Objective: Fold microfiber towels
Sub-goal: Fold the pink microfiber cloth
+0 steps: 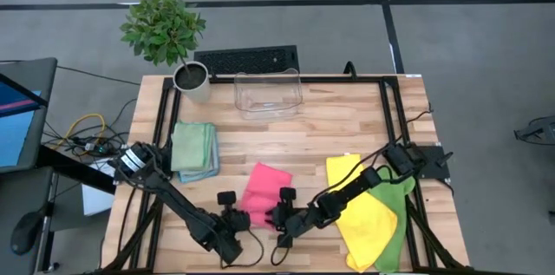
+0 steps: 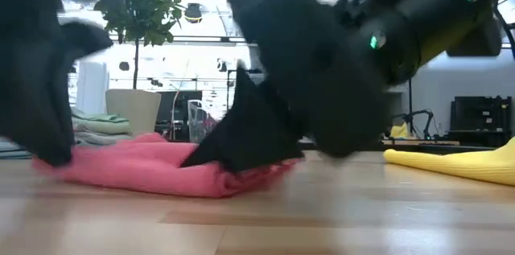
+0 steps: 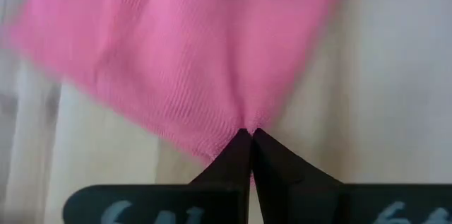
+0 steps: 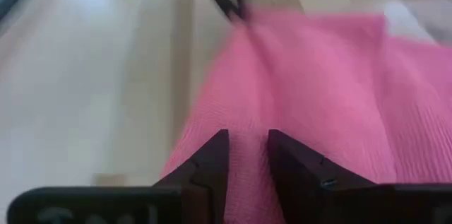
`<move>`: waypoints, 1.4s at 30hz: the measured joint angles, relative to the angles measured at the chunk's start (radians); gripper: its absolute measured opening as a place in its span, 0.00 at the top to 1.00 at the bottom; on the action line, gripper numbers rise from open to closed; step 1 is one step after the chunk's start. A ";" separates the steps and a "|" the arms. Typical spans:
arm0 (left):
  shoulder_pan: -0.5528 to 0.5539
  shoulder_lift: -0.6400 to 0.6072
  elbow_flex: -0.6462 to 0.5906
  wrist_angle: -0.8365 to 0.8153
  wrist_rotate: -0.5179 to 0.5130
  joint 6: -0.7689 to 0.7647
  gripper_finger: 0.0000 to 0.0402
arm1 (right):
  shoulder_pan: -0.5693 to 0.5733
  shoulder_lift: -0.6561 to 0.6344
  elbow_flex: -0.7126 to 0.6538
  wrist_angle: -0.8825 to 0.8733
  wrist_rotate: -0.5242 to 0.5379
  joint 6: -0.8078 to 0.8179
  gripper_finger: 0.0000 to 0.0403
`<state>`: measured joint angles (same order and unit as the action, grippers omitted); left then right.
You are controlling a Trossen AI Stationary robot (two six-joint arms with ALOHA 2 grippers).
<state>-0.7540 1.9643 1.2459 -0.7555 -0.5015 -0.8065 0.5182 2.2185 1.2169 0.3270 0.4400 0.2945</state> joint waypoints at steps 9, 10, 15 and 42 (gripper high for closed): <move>-0.011 -0.056 0.021 -0.015 -0.066 -0.009 0.95 | -0.012 0.021 0.001 0.022 -0.011 0.001 0.69; -0.006 -0.053 0.020 -0.015 -0.046 -0.003 0.92 | -0.012 0.021 0.001 0.022 -0.011 0.001 0.69; 0.011 -0.051 0.017 -0.016 0.033 0.020 0.73 | -0.012 0.022 0.000 0.021 -0.015 -0.003 0.69; -0.055 -0.066 -0.085 0.154 -0.698 -0.190 0.58 | -0.017 -0.062 -0.087 0.150 0.111 -0.046 0.69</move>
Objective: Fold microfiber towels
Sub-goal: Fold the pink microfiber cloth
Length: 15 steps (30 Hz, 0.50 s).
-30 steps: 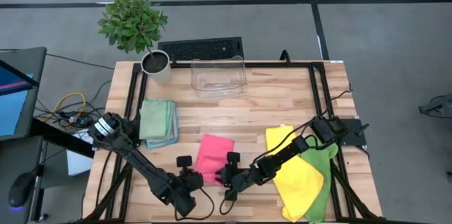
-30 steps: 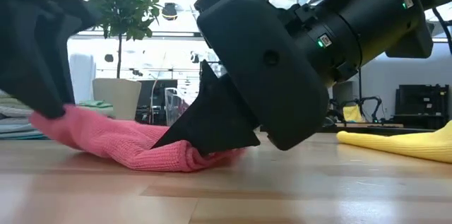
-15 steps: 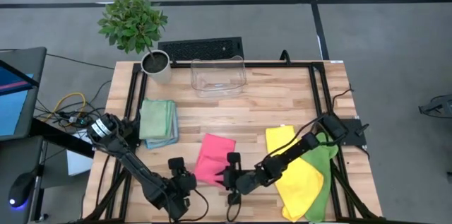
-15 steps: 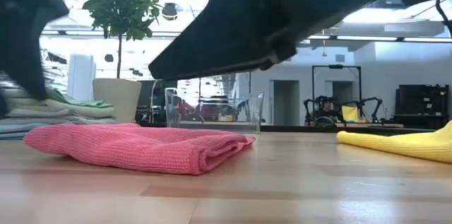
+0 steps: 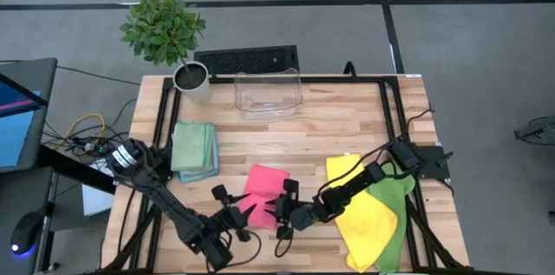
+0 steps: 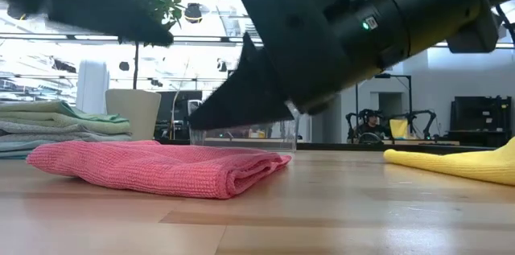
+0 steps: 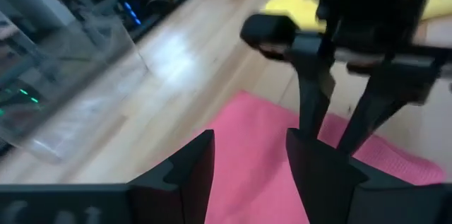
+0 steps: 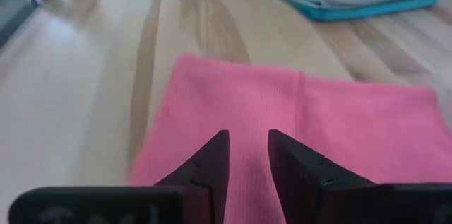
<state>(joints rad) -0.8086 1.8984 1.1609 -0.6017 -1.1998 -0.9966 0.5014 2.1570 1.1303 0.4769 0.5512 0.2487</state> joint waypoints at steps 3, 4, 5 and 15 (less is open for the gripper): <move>0.029 0.001 -0.098 0.187 0.073 0.097 0.59 | -0.002 0.022 0.004 0.004 -0.003 0.014 0.69; 0.042 0.001 -0.127 0.259 0.111 0.136 0.60 | -0.002 0.028 0.004 0.005 -0.003 0.018 0.69; 0.060 0.000 -0.152 0.331 0.175 0.180 0.60 | -0.002 0.033 0.003 0.004 -0.002 0.026 0.69; 0.215 -0.009 -0.290 0.557 0.588 0.251 0.66 | -0.002 0.042 0.004 -0.027 -0.004 0.059 0.69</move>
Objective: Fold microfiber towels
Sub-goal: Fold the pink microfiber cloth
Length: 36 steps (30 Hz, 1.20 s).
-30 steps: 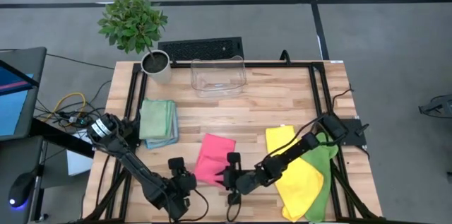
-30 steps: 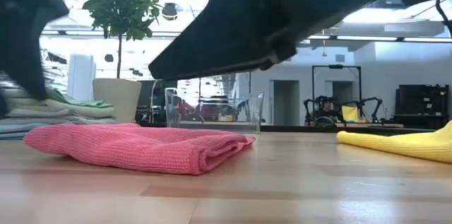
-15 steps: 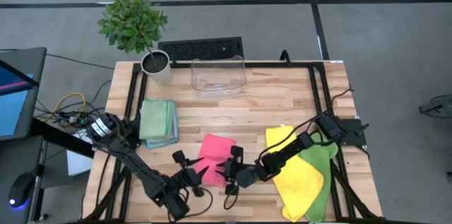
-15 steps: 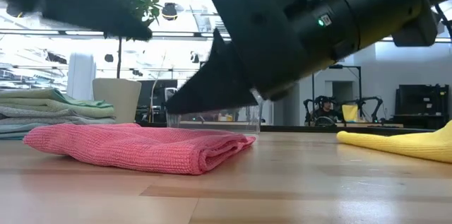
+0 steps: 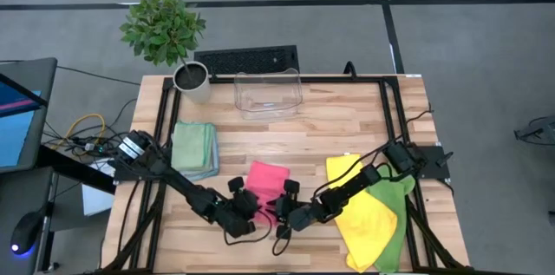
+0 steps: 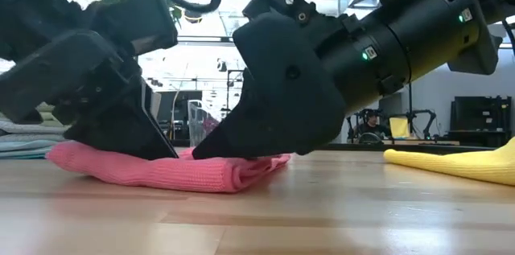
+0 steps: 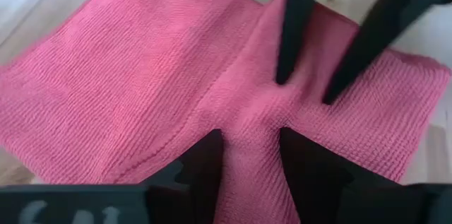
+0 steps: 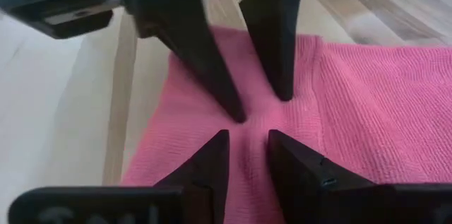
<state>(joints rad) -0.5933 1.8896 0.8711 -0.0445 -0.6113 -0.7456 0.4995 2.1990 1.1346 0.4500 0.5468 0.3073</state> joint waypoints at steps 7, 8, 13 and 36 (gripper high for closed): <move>-0.016 0.002 -0.043 0.058 -0.009 -0.044 0.69 | 0.012 -0.096 0.002 -0.106 0.054 0.010 0.69; -0.018 0.002 -0.044 0.058 -0.008 -0.044 0.69 | 0.012 -0.124 0.002 -0.158 0.080 0.028 0.69; -0.020 -0.003 -0.046 0.063 0.004 -0.025 0.69 | -0.076 -0.231 0.000 -0.402 0.074 0.110 0.62; -0.069 -0.219 -0.061 -0.223 0.017 0.010 0.69 | -0.388 -0.013 0.132 -0.151 -0.375 -0.201 0.43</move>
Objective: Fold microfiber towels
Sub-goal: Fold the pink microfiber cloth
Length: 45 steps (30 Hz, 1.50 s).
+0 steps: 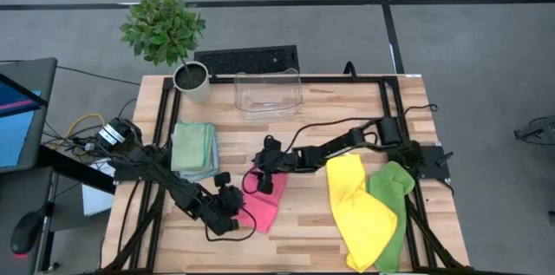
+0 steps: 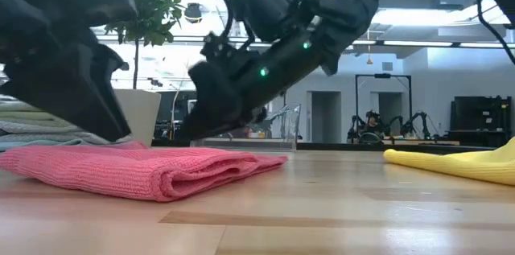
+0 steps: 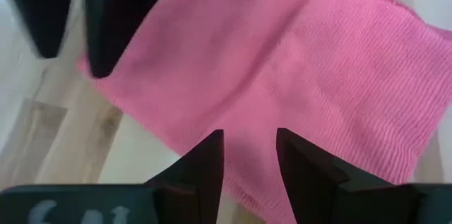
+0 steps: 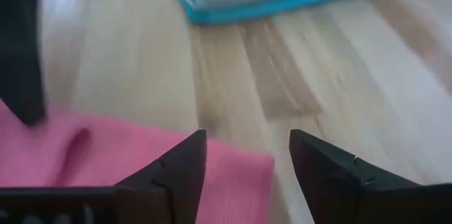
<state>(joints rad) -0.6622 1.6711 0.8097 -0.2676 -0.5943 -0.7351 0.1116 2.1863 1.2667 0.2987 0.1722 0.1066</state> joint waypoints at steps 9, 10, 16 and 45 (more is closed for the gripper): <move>-0.023 0.002 0.001 -0.033 -0.052 -0.032 0.69 | -0.011 0.013 -0.001 -0.071 -0.065 0.009 0.61; -0.024 0.002 -0.001 -0.029 -0.059 -0.034 0.69 | -0.006 0.013 -0.001 -0.072 -0.065 0.009 0.67; -0.033 0.001 -0.073 0.026 -0.064 -0.125 0.69 | 0.017 -0.007 -0.002 -0.100 -0.068 0.001 0.96; -0.061 -0.015 0.032 -0.116 0.033 -0.174 0.70 | 0.219 -0.019 0.248 -0.301 0.067 0.133 0.94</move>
<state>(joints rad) -0.7229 1.6564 0.8418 -0.3834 -0.5610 -0.9087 0.3305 2.1670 1.5143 -0.0028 0.2394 0.2398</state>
